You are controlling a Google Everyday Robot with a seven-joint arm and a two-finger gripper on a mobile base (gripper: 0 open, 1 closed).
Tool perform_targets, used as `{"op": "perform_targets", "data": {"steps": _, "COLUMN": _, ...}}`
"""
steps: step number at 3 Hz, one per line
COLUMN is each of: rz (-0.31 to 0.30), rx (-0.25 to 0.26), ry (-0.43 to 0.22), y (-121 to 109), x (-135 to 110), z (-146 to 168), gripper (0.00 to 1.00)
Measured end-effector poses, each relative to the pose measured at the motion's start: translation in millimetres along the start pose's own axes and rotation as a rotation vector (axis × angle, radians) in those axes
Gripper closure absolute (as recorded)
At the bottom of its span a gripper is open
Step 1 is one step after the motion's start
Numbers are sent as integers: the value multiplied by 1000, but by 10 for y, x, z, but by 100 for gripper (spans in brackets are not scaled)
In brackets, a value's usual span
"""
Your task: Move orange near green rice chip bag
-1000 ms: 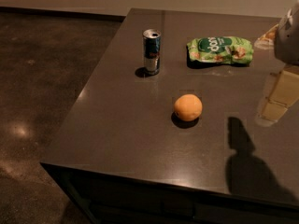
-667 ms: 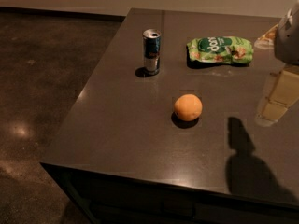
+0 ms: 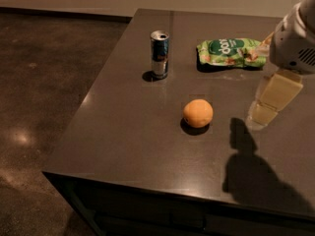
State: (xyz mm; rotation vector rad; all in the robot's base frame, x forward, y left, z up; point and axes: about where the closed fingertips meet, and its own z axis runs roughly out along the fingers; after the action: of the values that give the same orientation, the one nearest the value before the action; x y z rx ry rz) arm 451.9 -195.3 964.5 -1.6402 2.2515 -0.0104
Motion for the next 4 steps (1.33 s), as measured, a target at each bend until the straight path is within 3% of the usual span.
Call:
{"op": "perform_targets", "data": {"steps": 1, "rz": 56, "rx": -53, "ry": -57, "y": 61, "x": -201, "z": 240, "gripper": 0}}
{"op": "perform_targets", "data": {"steps": 2, "rz": 80, "rx": -74, "ry": -113, "y": 172, "x": -402, "z": 475, "gripper": 0}}
{"op": "perform_targets", "data": {"steps": 4, "rz": 69, "rx": -35, "ry": -147, "y": 165, "x": -632, "z": 1056, "gripper": 0}}
